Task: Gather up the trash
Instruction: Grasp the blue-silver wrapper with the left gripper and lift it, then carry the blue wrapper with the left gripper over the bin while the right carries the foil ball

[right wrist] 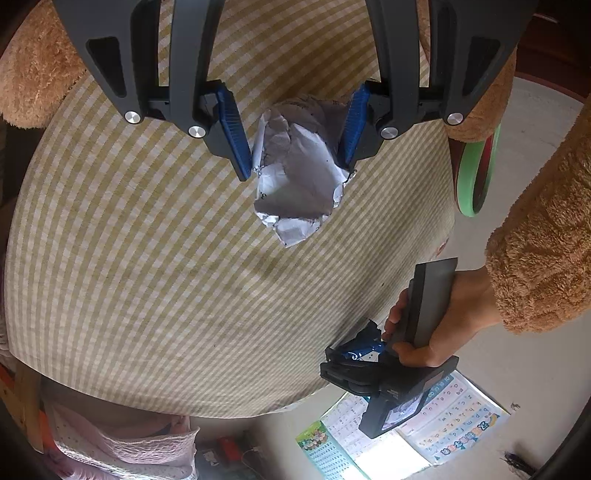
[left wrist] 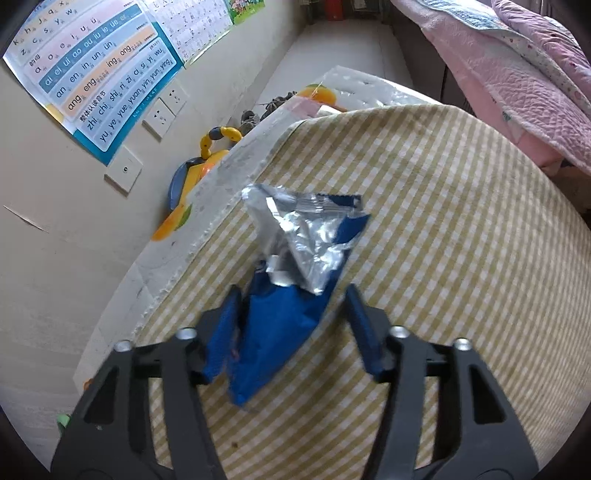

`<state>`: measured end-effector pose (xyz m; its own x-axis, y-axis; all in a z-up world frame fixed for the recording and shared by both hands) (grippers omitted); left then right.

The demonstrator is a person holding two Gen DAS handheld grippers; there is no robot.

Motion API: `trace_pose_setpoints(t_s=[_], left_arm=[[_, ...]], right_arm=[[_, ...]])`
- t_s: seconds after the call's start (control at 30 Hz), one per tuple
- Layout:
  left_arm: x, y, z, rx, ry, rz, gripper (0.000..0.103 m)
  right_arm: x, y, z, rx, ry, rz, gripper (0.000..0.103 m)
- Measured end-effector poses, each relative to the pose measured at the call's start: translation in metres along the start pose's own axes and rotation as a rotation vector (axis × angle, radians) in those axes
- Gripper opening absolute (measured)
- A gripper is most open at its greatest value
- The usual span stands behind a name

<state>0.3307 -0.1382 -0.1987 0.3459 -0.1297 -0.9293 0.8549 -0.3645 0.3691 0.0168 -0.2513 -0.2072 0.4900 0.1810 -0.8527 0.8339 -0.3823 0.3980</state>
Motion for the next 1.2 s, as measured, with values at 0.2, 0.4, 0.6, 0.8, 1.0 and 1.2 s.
trace_pose_setpoints(t_s=[0.2,0.4,0.6,0.8,1.0,1.2], left_arm=[[-0.007,-0.009,0.005,-0.013,-0.026,0.018,0.034],[-0.029,-0.035,0.003,-0.023,-0.071,0.037,0.032],[-0.062,-0.070,-0.012,-0.043,-0.096,0.069,0.032],[-0.106,-0.114,-0.022,-0.077,-0.127,0.118,0.032],[-0.135,-0.171,-0.022,-0.129,-0.172,0.111,0.032],[-0.147,-0.223,-0.010,-0.153,-0.194,0.085,0.032]], right_arm=[[0.003,0.000,-0.005,-0.008,-0.006,0.006,0.047],[0.005,-0.003,-0.010,-0.018,-0.016,0.014,0.047],[0.005,-0.008,-0.016,-0.036,-0.030,0.024,0.047],[0.001,-0.013,-0.019,-0.046,-0.046,0.029,0.047],[-0.005,-0.021,-0.030,-0.089,-0.090,0.043,0.047],[-0.004,-0.022,-0.032,-0.101,-0.111,0.041,0.052]])
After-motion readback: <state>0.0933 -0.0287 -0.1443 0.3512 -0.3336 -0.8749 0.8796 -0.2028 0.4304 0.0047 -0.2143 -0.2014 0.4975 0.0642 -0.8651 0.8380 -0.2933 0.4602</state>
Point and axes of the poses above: each gripper's, at about its wrist camera, not at the fingertips, and x roughly the way its jaws point, z to its right, y to its top, the point moved 1 cm from there along x, roughly the way its jaws point, and after that the axes turned 14 degrees about -y, right-handed, at the moved point
